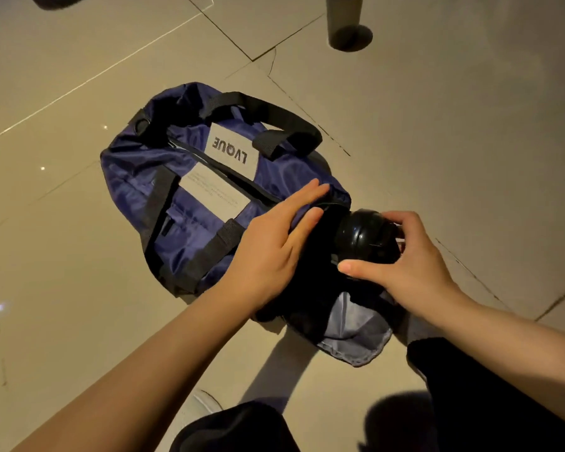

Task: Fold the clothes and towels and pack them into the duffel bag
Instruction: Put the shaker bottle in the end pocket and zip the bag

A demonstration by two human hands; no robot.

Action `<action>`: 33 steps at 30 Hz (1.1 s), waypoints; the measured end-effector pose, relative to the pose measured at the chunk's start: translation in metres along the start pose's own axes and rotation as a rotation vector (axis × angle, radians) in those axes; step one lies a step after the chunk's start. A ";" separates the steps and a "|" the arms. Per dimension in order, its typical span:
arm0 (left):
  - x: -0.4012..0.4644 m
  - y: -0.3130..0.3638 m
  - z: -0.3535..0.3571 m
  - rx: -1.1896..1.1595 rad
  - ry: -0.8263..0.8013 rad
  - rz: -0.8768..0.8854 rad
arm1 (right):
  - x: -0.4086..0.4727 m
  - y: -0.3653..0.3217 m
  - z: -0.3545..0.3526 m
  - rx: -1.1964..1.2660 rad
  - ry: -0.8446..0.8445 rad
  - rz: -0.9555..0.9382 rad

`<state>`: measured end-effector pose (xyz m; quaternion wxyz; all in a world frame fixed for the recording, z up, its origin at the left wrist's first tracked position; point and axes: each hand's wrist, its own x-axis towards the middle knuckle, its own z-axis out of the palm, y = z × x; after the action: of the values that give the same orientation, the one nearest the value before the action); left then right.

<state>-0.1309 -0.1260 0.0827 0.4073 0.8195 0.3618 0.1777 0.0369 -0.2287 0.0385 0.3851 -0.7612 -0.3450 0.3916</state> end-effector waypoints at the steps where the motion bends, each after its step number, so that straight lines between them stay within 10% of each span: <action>1: 0.001 0.002 -0.002 -0.017 0.002 -0.016 | 0.001 0.002 0.006 -0.079 0.009 -0.065; 6: 0.008 0.010 -0.018 -0.034 0.020 -0.021 | 0.013 0.007 0.058 -0.434 0.079 -0.390; 12: 0.019 0.013 -0.021 -0.072 0.006 -0.060 | 0.014 -0.011 0.091 0.131 0.199 0.058; 18: 0.033 0.009 -0.031 -0.248 0.070 -0.166 | 0.011 -0.010 0.070 -0.425 0.127 -0.010; 33: 0.023 -0.074 -0.054 -0.018 0.040 -0.242 | 0.006 -0.008 0.125 0.165 0.347 0.090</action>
<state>-0.1799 -0.0497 0.0559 0.4258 0.7625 0.4645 0.1469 -0.0696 -0.1801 -0.0061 0.4820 -0.7977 -0.2057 0.2984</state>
